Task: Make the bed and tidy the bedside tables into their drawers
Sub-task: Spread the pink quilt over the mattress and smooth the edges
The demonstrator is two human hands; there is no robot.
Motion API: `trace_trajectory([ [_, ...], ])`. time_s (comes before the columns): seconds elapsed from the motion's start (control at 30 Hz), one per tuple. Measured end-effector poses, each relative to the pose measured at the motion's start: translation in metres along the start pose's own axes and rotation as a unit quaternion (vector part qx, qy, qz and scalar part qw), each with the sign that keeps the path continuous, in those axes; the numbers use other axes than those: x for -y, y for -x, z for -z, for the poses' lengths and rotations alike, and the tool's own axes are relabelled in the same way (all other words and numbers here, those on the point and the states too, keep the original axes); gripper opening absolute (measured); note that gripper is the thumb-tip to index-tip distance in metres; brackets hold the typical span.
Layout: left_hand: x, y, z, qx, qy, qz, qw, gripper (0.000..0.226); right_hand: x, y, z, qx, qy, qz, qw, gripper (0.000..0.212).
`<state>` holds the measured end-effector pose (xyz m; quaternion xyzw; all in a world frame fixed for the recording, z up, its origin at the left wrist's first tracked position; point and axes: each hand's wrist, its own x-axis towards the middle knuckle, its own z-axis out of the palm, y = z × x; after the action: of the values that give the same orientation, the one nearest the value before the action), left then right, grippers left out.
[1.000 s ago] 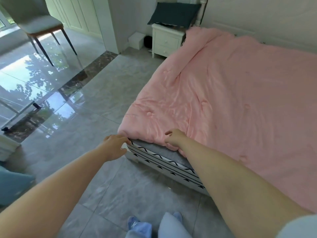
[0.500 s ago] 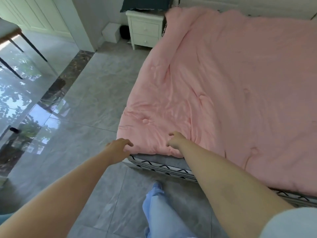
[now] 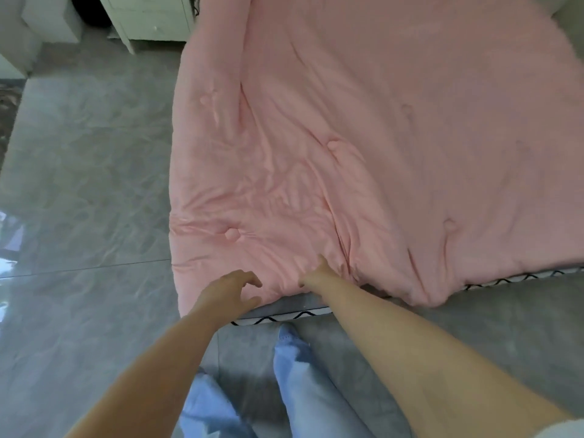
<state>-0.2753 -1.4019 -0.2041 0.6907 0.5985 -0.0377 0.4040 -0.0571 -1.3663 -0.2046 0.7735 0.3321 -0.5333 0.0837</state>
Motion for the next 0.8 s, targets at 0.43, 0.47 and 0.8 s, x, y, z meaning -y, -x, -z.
trace_trajectory([
  [0.43,0.108,-0.111,-0.085,-0.096,-0.293,-0.133,0.942,0.067,-0.027,-0.107,-0.051,-0.192,-0.418,-0.058,0.886,0.093],
  [0.47,0.115,-0.111,-0.082,-0.107,-0.279,-0.134,0.945,0.064,-0.022,-0.109,-0.057,-0.201,-0.409,-0.062,0.888,0.080],
  [0.8,0.242,-0.018,-0.044,-0.096,-0.179,0.085,0.975,0.048,0.052,-0.043,-0.212,-0.087,-0.058,-0.015,0.994,0.051],
])
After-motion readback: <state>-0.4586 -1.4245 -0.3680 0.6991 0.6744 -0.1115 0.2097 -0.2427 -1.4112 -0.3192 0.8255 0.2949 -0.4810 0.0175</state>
